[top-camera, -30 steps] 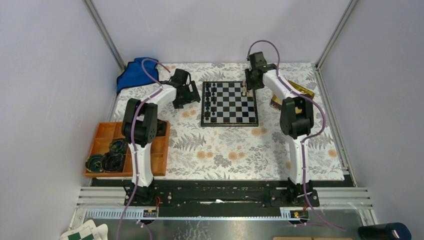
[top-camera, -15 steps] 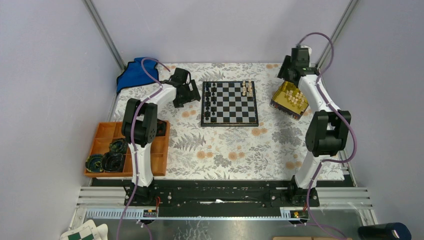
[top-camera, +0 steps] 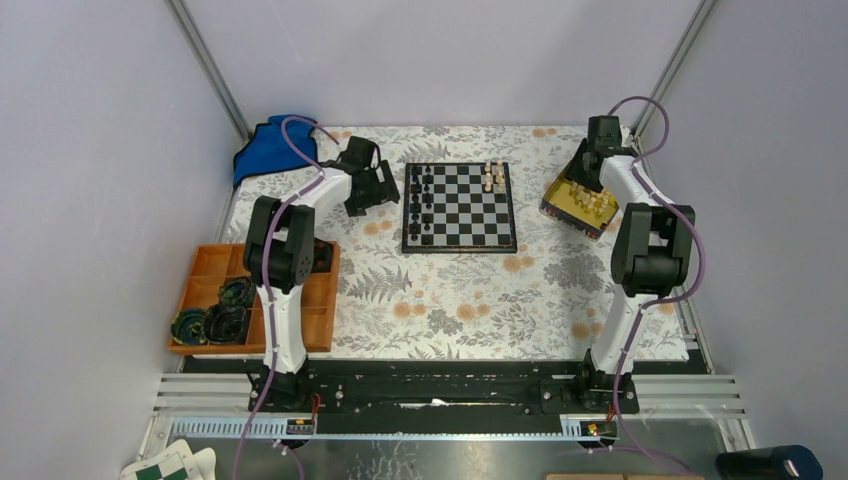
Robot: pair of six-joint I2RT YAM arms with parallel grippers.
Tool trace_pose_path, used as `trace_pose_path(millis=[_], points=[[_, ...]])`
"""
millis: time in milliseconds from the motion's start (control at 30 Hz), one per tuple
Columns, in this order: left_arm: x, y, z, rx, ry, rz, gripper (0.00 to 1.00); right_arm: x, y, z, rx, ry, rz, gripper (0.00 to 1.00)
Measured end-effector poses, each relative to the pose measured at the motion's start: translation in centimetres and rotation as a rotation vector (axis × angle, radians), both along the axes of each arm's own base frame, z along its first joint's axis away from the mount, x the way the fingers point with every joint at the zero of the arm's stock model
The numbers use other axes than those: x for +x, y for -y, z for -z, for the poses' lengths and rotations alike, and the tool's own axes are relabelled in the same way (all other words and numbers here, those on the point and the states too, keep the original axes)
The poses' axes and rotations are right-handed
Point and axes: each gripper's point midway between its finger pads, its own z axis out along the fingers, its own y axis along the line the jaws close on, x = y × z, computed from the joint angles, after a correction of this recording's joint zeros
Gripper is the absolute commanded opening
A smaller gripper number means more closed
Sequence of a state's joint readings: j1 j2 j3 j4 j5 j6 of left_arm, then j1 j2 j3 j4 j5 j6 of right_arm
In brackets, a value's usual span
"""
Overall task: Set up the chess pieces on the board
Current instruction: Pick up the chess piece from the storage box.
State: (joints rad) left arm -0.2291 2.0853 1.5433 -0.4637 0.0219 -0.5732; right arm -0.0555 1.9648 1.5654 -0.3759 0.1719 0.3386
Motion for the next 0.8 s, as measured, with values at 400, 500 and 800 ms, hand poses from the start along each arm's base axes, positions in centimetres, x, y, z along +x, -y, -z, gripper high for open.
trace_pose_path(millis=[400,500,800], points=[[0.2,-0.7,0.8,-0.001,-0.017,-0.013,0.99,1.2,1.7,3.4,0.004,-0.059,0.031,0.51],[0.4,-0.7,0.8,-0.002,-0.014,-0.015,0.99,1.8,2.2,3.1,0.004,-0.046,0.040,0.51],[1.5,-0.8,0.9,-0.003,-0.005,-0.021,0.99,3.5,2.6,3.4,0.011,-0.033,0.040,0.50]])
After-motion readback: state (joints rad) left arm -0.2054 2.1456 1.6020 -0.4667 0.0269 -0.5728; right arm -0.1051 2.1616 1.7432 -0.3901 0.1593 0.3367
